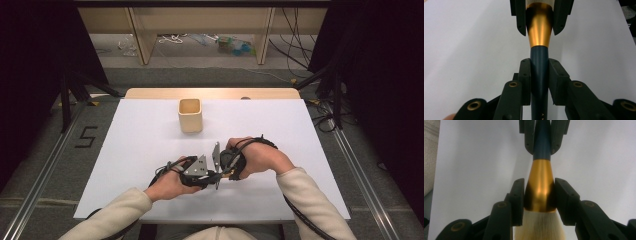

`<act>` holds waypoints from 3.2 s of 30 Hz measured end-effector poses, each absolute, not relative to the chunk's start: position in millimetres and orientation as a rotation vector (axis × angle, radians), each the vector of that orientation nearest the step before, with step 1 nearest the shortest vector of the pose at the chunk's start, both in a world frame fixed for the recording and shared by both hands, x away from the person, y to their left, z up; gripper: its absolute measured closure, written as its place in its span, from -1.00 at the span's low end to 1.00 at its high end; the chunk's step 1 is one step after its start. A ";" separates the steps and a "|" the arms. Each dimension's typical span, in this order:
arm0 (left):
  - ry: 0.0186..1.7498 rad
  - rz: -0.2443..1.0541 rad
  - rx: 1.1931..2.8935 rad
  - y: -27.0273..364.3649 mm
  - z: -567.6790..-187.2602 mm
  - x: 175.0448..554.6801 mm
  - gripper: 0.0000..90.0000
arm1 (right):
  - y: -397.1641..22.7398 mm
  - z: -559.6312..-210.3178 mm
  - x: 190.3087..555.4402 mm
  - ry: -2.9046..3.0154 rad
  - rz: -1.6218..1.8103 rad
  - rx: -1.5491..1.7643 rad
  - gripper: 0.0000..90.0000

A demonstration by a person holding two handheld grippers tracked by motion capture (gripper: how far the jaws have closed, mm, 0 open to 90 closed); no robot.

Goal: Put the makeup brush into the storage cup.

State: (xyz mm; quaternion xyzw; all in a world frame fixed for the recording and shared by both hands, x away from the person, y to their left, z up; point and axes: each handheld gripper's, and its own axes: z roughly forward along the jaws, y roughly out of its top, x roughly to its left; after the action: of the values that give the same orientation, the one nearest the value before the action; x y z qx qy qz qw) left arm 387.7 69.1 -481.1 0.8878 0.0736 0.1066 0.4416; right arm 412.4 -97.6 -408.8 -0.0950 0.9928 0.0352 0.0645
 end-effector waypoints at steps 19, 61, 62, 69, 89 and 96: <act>0.156 0.315 2.211 71.8 -477.3 387.2 0.66 | -96.6 -407.1 413.3 2.979 0.125 -0.299 0.38; 0.303 0.364 2.083 85.8 -466.7 391.9 0.66 | -188.8 -376.1 423.4 2.556 1.149 0.482 -0.62; 0.311 0.368 2.077 86.3 -466.3 391.6 0.66 | -191.7 -377.4 422.8 2.542 1.173 0.504 -0.62; 0.345 0.417 2.010 91.4 -459.2 391.4 0.66 | -204.5 -383.0 419.7 2.445 1.336 0.577 -0.63; 0.496 0.492 1.789 104.4 -445.5 394.7 0.66 | -197.2 -412.6 409.4 2.275 1.670 0.812 -0.55; 0.499 0.504 1.778 102.2 -444.9 393.6 0.66 | -181.5 -416.6 407.6 2.243 1.738 0.838 -0.49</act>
State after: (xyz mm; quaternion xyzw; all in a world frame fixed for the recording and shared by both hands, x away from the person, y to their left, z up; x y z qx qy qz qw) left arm 393.6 102.2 -444.9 0.7592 0.2133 0.2153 0.5760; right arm 407.6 -181.5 -416.6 0.2820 0.7549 0.5850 0.0914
